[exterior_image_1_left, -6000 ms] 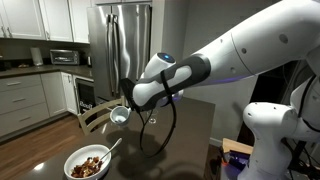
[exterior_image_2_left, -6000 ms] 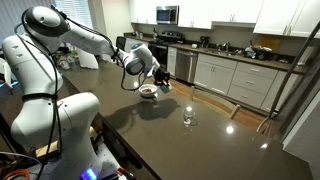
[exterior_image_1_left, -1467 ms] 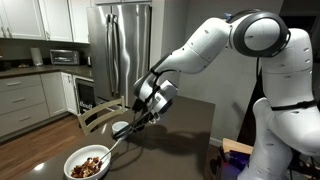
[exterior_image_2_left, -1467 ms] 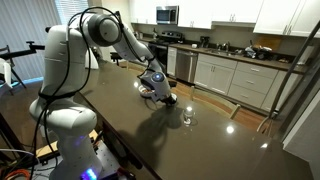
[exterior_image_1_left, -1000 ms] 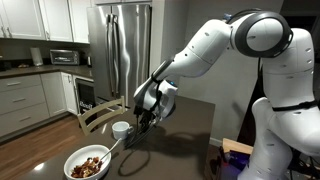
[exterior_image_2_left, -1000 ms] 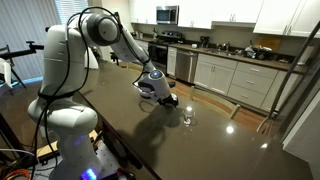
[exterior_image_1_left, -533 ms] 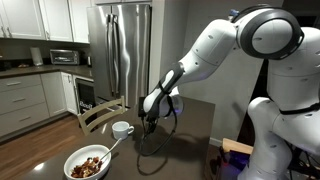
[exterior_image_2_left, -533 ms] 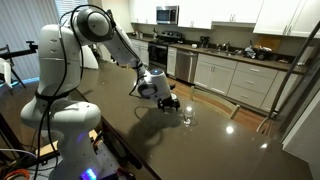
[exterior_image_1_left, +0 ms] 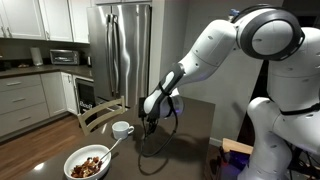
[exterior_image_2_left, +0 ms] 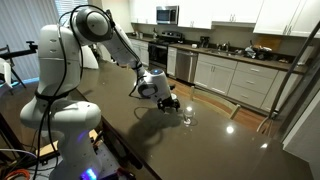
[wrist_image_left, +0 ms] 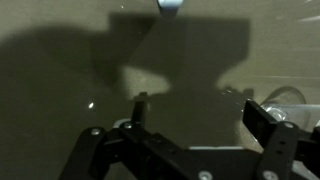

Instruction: Move some of the objects from the white cup and put them in the bowl

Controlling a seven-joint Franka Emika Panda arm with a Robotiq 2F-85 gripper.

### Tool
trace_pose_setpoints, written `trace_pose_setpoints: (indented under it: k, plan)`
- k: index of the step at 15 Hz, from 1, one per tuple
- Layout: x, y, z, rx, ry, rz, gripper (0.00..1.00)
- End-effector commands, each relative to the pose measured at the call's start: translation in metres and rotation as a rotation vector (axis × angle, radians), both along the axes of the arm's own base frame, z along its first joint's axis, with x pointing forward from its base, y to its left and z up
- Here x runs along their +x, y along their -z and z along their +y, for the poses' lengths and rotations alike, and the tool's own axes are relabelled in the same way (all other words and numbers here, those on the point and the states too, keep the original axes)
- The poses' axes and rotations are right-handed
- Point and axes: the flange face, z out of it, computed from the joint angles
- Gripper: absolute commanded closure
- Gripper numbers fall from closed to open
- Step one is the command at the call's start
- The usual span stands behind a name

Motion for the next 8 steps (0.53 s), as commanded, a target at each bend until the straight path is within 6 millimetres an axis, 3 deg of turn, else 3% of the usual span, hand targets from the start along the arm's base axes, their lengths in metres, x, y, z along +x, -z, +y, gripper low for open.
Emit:
trace_pose_setpoints:
  k: [1,6,7,8]
  plan:
    - [0.002,-0.001,-0.012,-0.067,-0.023,0.023,0.00]
    - [0.002,-0.031,-0.020,-0.166,-0.191,0.022,0.00]
    - [0.007,-0.020,-0.023,-0.168,-0.134,0.023,0.00]
    - [0.008,-0.023,-0.022,-0.170,-0.139,0.018,0.00]
